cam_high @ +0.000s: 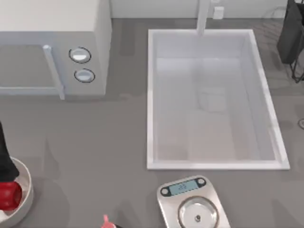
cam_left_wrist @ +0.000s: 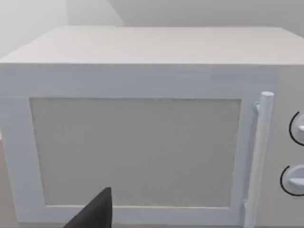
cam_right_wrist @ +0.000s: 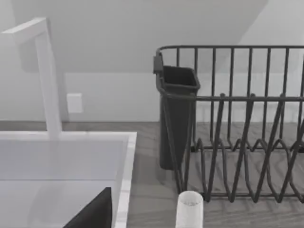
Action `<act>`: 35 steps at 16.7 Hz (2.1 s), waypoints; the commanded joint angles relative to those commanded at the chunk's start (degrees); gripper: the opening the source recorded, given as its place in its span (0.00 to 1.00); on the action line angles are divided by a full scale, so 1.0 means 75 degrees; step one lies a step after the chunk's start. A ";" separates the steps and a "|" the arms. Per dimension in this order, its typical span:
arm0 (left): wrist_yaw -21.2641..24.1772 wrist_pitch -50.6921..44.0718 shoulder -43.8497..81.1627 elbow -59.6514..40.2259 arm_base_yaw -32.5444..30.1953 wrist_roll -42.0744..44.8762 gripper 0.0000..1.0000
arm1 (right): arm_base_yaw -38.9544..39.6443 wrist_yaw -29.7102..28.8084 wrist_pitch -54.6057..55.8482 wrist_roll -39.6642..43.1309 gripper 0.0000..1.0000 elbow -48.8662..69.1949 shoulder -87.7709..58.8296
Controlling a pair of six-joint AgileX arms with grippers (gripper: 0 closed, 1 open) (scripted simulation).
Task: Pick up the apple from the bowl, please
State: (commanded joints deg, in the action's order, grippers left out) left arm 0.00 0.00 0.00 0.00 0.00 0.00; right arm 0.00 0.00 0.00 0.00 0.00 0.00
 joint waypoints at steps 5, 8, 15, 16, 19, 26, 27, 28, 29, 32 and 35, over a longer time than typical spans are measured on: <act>0.0000 0.0000 0.0000 0.0000 0.0000 0.0000 1.00 | 0.0000 0.0000 0.0000 0.0000 1.00 0.0000 0.0000; 0.0000 0.0000 0.0000 0.0000 0.0000 0.0000 1.00 | 0.0000 0.0000 0.0000 0.0000 1.00 0.0000 0.0000; 0.0000 0.0000 0.0000 0.0000 0.0000 0.0000 1.00 | 0.0000 0.0000 0.0000 0.0000 1.00 0.0000 0.0000; 0.0000 0.0000 0.0000 0.0000 0.0000 0.0000 1.00 | 0.0000 0.0000 0.0000 0.0000 1.00 0.0000 0.0000; 0.0000 0.0000 0.0000 0.0000 0.0000 0.0000 1.00 | 0.0000 0.0000 0.0000 0.0000 1.00 0.0000 0.0000; 0.0000 -0.0262 0.0265 -0.0236 -0.0010 -0.0006 1.00 | 0.0000 0.0000 0.0000 0.0000 1.00 0.0000 0.0000; 0.0000 -0.0503 0.0510 -0.0443 -0.0019 -0.0011 1.00 | 0.0000 0.0000 0.0000 0.0000 1.00 0.0000 0.0000; 0.0000 -0.0823 0.0843 -0.0707 -0.0030 -0.0017 1.00 | 0.0000 0.0000 0.0000 0.0000 1.00 0.0000 0.0000; 0.0000 -0.1211 0.1259 -0.1018 -0.0044 -0.0024 1.00 | 0.0000 0.0000 0.0000 0.0000 1.00 0.0000 0.0000; 0.0001 -0.2632 0.2950 -0.2145 -0.0092 -0.0052 1.00 | 0.0000 0.0000 0.0000 0.0000 1.00 0.0000 0.0000; 0.0001 -0.4248 0.5078 -0.3416 -0.0147 -0.0082 1.00 | 0.0000 0.0000 0.0000 0.0000 1.00 0.0000 0.0000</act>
State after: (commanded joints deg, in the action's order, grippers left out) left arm 0.01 -31.86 38.08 -25.62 -1.10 -0.62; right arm 0.00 0.00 0.00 0.00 0.00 0.00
